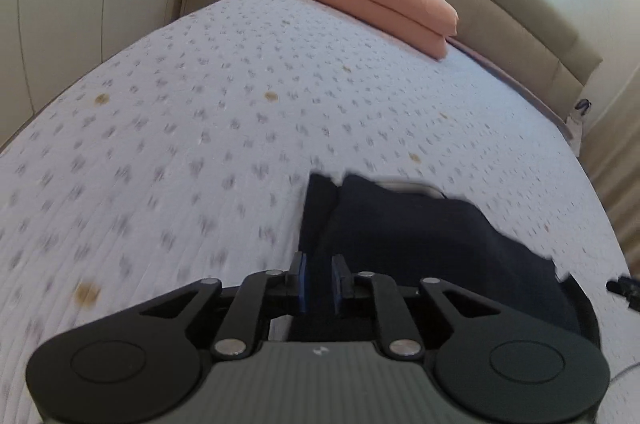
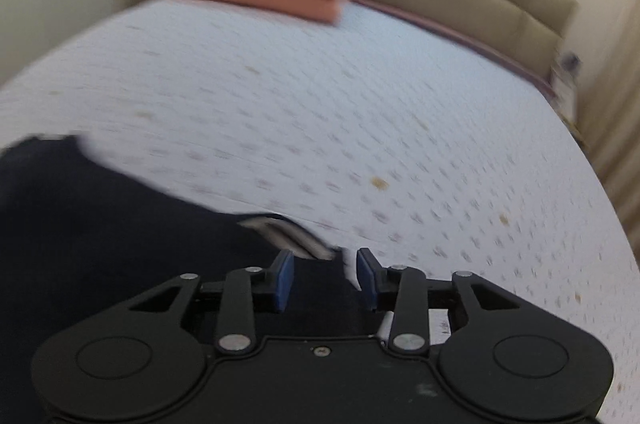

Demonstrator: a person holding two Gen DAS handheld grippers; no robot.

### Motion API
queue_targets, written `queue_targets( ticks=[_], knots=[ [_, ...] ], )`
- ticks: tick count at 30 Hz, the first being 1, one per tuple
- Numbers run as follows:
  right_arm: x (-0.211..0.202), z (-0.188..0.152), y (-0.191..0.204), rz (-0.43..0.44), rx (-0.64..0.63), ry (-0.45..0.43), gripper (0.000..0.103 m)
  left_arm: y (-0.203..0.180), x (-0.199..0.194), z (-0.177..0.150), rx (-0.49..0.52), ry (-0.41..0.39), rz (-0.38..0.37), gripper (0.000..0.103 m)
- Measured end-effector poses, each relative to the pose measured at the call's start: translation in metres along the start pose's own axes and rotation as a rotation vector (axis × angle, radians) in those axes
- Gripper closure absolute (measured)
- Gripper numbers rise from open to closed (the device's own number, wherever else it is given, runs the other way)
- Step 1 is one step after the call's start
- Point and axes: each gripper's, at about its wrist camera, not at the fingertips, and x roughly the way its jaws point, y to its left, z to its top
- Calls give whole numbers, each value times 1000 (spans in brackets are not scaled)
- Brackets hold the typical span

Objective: Fold large clothes

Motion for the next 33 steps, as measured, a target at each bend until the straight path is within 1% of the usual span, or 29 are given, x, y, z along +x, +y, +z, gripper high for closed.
queue_targets(
  ticks=[1,2,3,4,5,6,8,10,11,12,13,15,17,18,19,20,21,23,24,26,28,30,33],
  knots=[
    [-15,0,9,45,4,-8,64,1,-8,-10,-17,18,-7,88],
    [-27,-1,22,104,36,-5,65,3,-11,-17,-38,38,-15,88],
    [-32,-4,37,175,82,15,67,6,-15,-27,-57,54,-22,88],
    [-32,-8,51,243,117,36,77,9,-18,-35,-79,67,-27,88],
    [-28,-12,69,295,135,52,82,13,-21,-48,-106,90,-35,88],
    [-22,-17,87,307,134,54,88,17,-23,-57,-122,106,-41,88],
    [-3,-28,120,277,126,40,90,26,-32,-76,-167,125,-53,88],
    [28,-44,140,218,153,74,93,37,-39,-93,-205,141,-77,87],
    [40,-50,144,208,167,84,93,41,-41,-100,-218,145,-85,85],
    [46,-56,148,189,160,69,94,46,-43,-108,-242,155,-105,77],
    [46,-58,151,169,136,44,94,50,-43,-114,-260,165,-128,63],
    [45,-56,155,150,112,49,94,49,-45,-121,-261,171,-162,49],
    [46,-49,153,166,131,74,94,49,-47,-126,-260,148,-184,42],
    [44,-47,149,178,158,97,94,51,-47,-129,-284,146,-195,39],
    [37,-43,142,195,196,123,93,55,-46,-132,-321,149,-210,37],
    [27,-43,136,214,231,132,93,59,-45,-134,-364,152,-235,37],
    [16,-44,130,234,257,122,93,65,-44,-139,-404,156,-247,36],
    [-1,-52,128,235,254,95,92,71,-41,-146,-432,165,-238,37],
    [-4,-58,130,230,234,94,92,74,-41,-150,-449,151,-254,37],
    [4,-70,138,216,201,117,93,79,-39,-153,-487,133,-270,37],
    [11,-80,141,217,217,104,93,80,-30,-151,-496,101,-283,36],
    [13,-78,141,207,235,100,92,80,-21,-146,-510,57,-296,36],
    [12,-77,140,205,263,101,93,81,-8,-138,-558,1,-313,38]
  ],
)
